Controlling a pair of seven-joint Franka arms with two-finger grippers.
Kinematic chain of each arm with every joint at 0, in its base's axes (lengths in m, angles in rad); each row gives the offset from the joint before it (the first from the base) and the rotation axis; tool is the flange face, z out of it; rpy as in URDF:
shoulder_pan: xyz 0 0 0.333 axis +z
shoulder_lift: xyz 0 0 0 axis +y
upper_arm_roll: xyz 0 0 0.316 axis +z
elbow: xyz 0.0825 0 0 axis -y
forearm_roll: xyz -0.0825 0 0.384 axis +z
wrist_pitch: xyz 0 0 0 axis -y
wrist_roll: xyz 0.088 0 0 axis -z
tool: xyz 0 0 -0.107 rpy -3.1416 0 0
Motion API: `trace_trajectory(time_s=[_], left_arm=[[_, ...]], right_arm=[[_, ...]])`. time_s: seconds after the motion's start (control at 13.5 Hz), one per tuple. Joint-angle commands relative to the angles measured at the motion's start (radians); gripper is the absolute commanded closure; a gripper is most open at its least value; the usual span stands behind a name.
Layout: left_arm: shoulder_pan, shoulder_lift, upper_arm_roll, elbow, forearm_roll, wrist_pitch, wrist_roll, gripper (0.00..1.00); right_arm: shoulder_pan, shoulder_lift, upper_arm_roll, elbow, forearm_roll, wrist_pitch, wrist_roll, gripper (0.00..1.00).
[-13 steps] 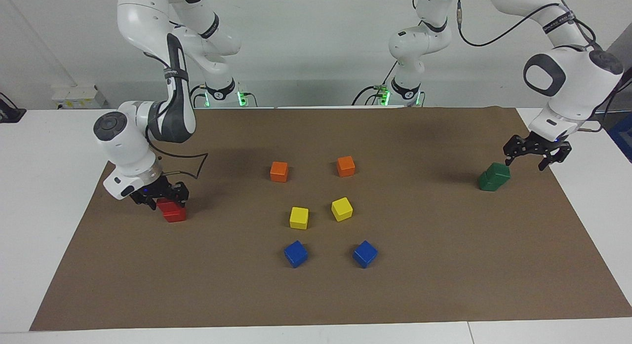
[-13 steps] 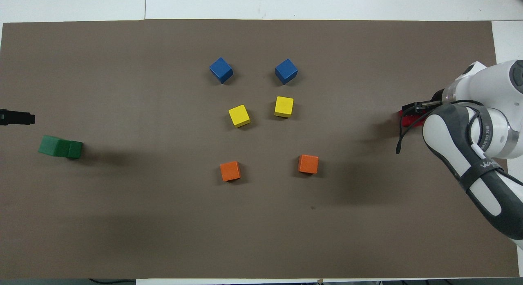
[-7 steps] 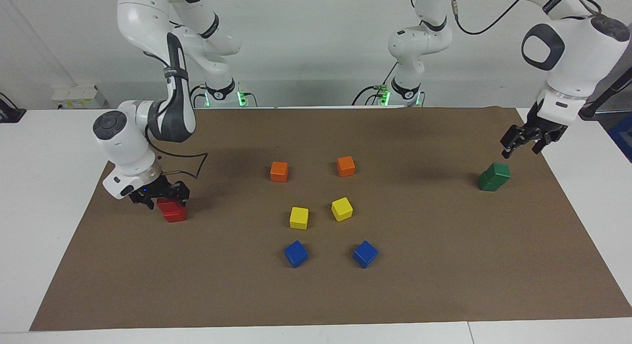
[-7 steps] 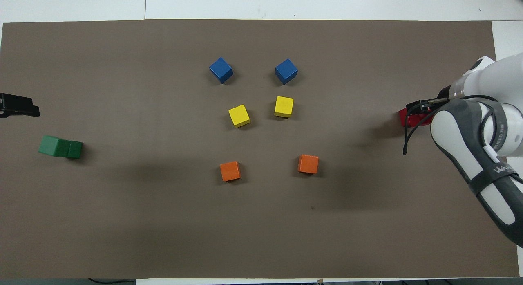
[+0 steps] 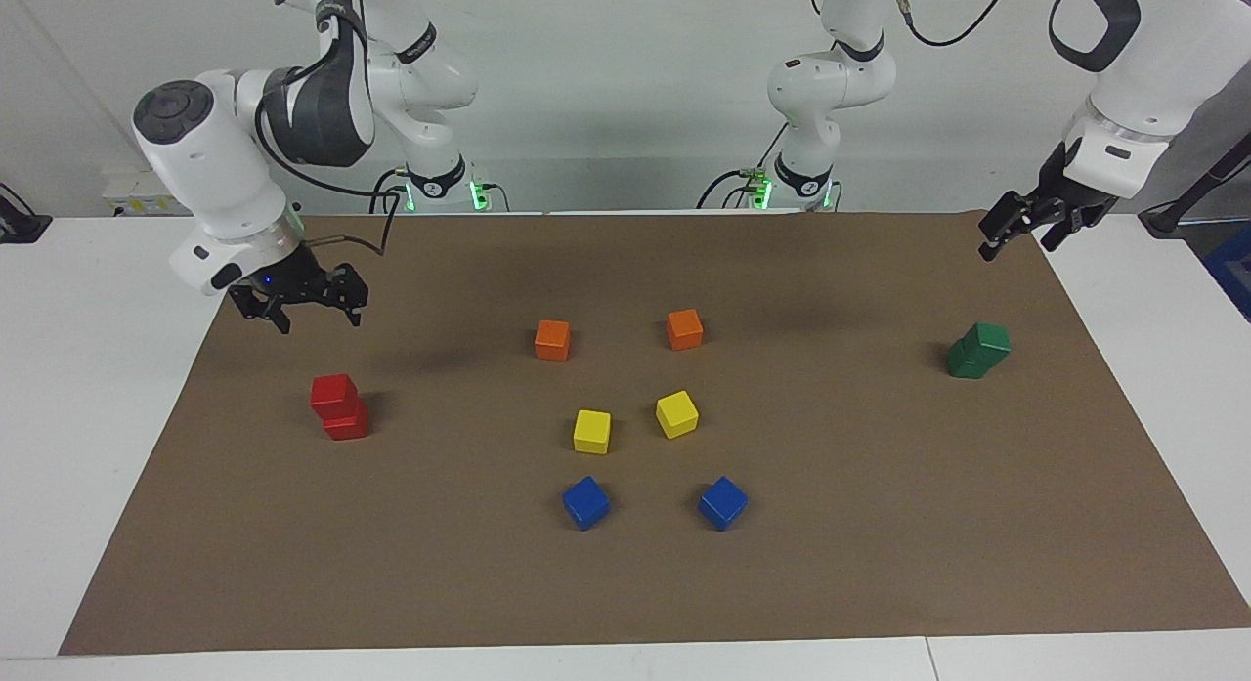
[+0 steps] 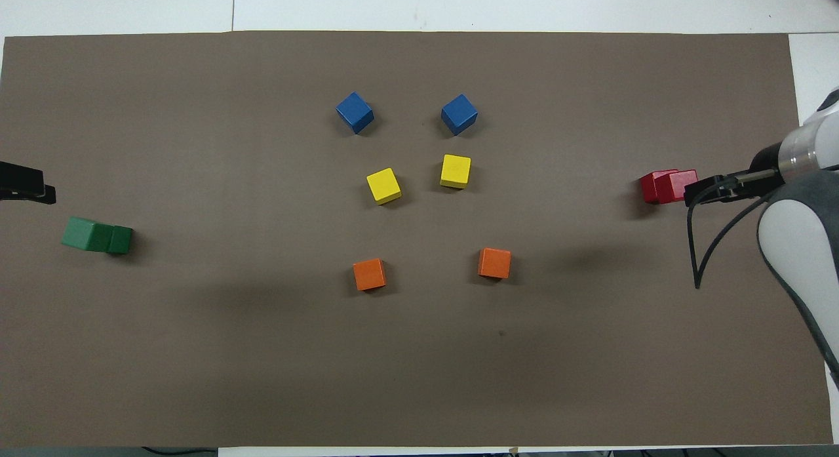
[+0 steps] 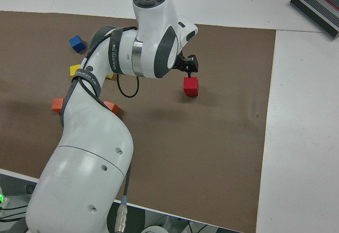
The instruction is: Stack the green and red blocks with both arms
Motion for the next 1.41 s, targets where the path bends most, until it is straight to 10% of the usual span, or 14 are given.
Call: trace_trajectory(time_s=[0.0, 0.67, 1.34], left_arm=[[-0.021, -0.032, 0.006, 0.018, 0.005, -0.066, -0.019, 0.0], [-0.087, -0.061, 0.019, 0.009, 0.006, -0.092, -0.051, 0.0], [-0.076, -0.084, 0.01, 0.007, 0.008, -0.059, 0.002, 0.0]], right_arm=[[-0.007, -0.092, 0.007, -0.02, 0.0, -0.132, -0.007, 0.0], [0.006, 0.018, 0.007, 0.225, 0.0, -0.212, 0.016, 0.0], [0.006, 0.026, 0.007, 0.23, 0.002, -0.221, 0.016, 0.0]])
